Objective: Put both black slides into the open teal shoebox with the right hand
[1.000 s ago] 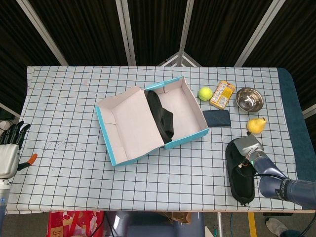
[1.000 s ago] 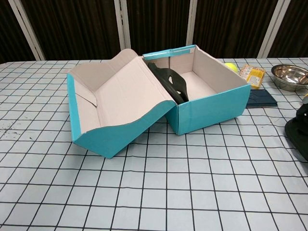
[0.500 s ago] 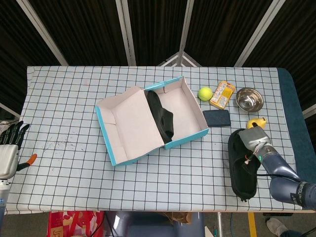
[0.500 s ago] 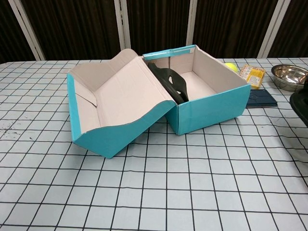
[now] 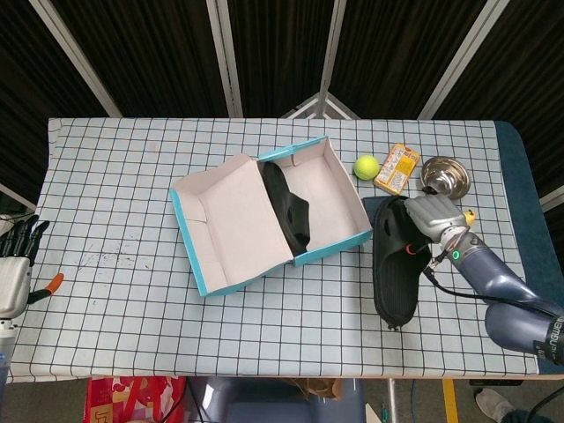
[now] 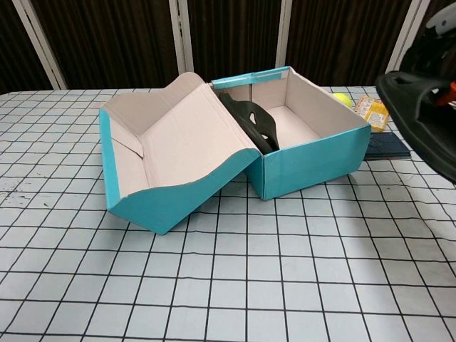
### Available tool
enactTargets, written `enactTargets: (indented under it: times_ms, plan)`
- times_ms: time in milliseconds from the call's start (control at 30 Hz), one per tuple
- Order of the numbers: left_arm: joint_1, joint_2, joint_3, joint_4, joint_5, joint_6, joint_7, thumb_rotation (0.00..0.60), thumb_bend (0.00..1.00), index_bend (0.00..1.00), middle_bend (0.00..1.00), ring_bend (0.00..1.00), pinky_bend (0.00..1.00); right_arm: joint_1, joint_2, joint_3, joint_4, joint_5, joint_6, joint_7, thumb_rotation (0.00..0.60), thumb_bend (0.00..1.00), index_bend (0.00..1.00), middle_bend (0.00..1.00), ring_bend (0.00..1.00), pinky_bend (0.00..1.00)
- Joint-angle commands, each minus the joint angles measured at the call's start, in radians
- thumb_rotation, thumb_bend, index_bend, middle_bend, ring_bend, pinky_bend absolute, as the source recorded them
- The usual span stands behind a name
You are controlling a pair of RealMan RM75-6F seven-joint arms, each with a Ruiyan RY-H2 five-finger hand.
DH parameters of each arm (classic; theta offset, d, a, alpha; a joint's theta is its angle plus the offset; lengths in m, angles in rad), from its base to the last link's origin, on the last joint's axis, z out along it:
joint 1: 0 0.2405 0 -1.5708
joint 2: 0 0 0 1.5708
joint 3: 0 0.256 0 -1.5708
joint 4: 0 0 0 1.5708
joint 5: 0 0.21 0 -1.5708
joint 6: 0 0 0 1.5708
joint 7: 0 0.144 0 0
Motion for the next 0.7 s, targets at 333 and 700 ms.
enactTargets:
  times_ms: [333, 700]
  plan:
    - [0.001, -0.006, -0.001, 0.007, -0.013, -0.005, 0.023, 0.6, 0.36, 0.08, 0.0, 0.0, 0.1, -0.265, -0.175, 0.463, 0.189, -0.598, -0.092, 0.553, 0.6, 0.35, 0.39, 0.45, 0.33, 0.0]
    - [0.001, -0.022, -0.007, 0.019, -0.057, -0.025, 0.089, 0.6, 0.36, 0.08, 0.0, 0.0, 0.1, -0.228, -0.394, 0.407, 0.472, -1.113, 0.119, 1.17, 0.6, 0.35, 0.42, 0.45, 0.32, 0.0]
